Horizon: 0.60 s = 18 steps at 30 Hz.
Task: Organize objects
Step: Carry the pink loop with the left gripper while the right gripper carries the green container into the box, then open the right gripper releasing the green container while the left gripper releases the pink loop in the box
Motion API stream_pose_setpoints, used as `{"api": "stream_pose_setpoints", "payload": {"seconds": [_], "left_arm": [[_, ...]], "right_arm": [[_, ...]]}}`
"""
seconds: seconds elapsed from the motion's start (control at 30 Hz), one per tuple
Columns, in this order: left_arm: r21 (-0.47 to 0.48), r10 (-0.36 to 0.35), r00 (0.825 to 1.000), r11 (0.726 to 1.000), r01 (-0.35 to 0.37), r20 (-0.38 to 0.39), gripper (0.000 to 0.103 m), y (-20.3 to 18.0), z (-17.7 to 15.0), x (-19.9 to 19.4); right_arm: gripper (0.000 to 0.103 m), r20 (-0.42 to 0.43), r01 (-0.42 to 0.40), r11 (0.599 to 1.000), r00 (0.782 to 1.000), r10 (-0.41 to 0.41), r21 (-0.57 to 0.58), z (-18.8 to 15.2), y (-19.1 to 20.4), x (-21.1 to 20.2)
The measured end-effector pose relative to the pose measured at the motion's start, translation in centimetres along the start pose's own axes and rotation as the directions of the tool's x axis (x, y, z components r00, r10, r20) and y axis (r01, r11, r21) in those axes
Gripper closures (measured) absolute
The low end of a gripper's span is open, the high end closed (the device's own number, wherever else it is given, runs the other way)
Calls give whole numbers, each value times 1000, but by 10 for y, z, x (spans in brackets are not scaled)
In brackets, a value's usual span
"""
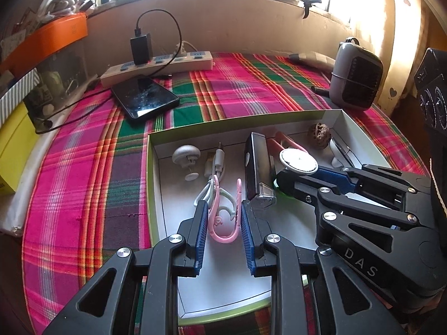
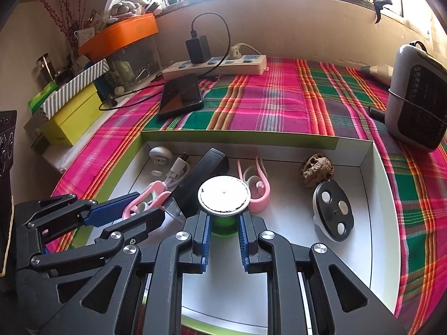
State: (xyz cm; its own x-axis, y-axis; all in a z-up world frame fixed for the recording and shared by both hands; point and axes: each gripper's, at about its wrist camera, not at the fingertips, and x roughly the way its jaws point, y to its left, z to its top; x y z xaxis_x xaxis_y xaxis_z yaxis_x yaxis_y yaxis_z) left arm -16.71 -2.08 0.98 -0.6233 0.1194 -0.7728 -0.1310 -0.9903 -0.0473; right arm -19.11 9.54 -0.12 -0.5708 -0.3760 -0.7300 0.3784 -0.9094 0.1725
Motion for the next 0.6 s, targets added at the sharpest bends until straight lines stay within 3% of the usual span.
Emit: {"api": "stream_pose_setpoints", "payload": {"seconds": [0.6], "left_arm": [[20, 23, 1000, 1000, -23, -4, 81, -2, -1, 2]], "right_arm": [[85, 1, -14, 1000, 1000, 14, 13, 1, -2, 0]]}}
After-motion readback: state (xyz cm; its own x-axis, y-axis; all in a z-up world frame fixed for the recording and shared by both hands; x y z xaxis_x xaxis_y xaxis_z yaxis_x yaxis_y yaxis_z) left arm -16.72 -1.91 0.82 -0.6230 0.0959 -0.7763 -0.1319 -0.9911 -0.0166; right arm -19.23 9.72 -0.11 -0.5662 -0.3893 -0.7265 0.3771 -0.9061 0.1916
